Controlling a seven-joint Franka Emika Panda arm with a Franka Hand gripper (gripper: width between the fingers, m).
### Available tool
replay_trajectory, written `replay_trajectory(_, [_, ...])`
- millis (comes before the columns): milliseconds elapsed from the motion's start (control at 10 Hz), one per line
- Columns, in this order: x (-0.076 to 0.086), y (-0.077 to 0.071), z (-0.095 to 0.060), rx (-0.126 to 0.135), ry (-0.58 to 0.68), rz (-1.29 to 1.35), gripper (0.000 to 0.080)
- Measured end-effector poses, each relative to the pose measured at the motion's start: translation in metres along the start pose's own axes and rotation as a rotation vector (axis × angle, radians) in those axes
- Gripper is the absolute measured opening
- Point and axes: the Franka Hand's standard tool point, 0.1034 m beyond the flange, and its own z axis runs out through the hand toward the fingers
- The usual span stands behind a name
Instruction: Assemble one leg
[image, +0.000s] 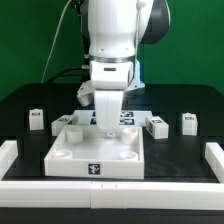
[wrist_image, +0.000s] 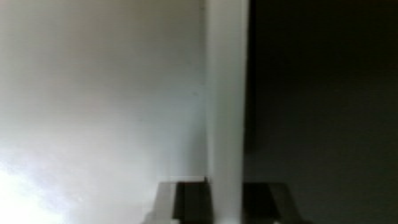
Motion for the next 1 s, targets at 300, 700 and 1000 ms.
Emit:
replay_trajectory(300, [0.032,0.018,0.001,-0.014,0.018,-0.050,0.0060])
replay_trajectory(700, [0.085,0.038,-0.001,-0.043,0.035,-0.059,0.0060])
replay_trajectory(1000, [0.105,0.042,-0.002,-0.044,0.035,-0.044,0.0060])
